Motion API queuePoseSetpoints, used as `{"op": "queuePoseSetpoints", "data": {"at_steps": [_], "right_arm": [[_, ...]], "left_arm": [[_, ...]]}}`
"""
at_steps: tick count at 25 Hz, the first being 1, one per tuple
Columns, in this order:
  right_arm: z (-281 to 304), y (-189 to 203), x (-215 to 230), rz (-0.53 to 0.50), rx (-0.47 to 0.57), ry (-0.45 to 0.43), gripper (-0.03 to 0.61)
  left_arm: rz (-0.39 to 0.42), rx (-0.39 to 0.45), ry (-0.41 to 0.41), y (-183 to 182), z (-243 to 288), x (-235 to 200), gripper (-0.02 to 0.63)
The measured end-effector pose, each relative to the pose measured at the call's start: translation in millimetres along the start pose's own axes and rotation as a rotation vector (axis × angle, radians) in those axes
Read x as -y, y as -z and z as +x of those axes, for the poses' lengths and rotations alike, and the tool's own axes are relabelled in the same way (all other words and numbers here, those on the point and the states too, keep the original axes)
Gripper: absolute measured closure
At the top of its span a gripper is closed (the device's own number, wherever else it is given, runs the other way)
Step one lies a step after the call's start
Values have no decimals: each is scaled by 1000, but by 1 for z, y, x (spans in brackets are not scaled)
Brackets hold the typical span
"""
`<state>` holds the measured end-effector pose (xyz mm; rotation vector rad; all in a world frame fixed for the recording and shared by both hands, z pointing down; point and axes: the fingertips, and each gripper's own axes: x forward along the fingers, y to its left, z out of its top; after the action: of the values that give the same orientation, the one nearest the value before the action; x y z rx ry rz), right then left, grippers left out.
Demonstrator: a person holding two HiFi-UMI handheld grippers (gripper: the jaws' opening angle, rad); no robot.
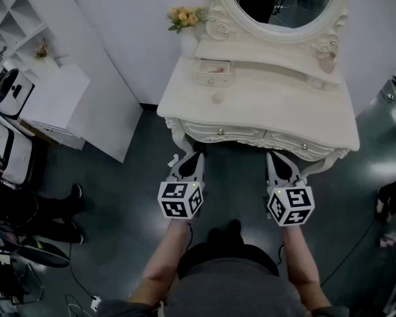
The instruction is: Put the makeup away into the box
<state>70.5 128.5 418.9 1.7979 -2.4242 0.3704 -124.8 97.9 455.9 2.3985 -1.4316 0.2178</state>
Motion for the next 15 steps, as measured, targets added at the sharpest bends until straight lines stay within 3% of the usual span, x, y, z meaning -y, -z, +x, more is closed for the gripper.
{"op": "queuePoseSetpoints", "data": {"at_steps": [15], "right_arm": [[-5, -9, 25, 12, 39, -72, 575]], "left_arm": [[14, 45, -57, -18, 12, 14, 606]]}}
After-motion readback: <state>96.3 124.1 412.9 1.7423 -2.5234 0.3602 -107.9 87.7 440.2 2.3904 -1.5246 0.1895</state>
